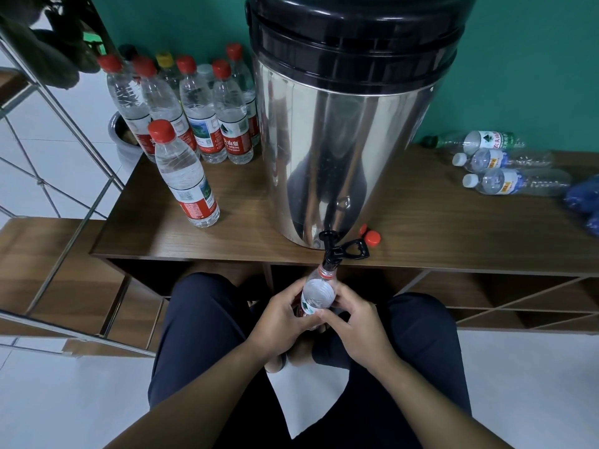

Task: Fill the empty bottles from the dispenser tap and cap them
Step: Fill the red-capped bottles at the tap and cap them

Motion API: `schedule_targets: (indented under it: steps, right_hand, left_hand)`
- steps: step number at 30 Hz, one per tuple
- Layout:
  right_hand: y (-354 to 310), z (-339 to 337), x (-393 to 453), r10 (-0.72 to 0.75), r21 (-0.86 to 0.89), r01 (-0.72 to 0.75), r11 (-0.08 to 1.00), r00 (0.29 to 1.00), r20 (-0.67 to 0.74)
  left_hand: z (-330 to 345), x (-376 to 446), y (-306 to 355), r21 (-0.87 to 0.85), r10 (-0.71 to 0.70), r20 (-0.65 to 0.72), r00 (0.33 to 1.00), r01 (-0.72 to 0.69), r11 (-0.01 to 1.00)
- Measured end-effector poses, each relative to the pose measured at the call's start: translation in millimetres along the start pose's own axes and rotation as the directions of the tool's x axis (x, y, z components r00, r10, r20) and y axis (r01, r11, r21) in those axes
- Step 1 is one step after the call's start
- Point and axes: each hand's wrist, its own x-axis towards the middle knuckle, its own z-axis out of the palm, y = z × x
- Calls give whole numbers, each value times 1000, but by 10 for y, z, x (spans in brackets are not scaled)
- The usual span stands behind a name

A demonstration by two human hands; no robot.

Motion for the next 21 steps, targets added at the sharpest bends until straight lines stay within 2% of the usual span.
schedule_targets:
  steps: [21]
  right_hand:
    - [-4,-8,1,5,-13,-5,1000,1000,8]
  left_hand:
    - [4,-15,71,8,9,2,1000,-9,1000]
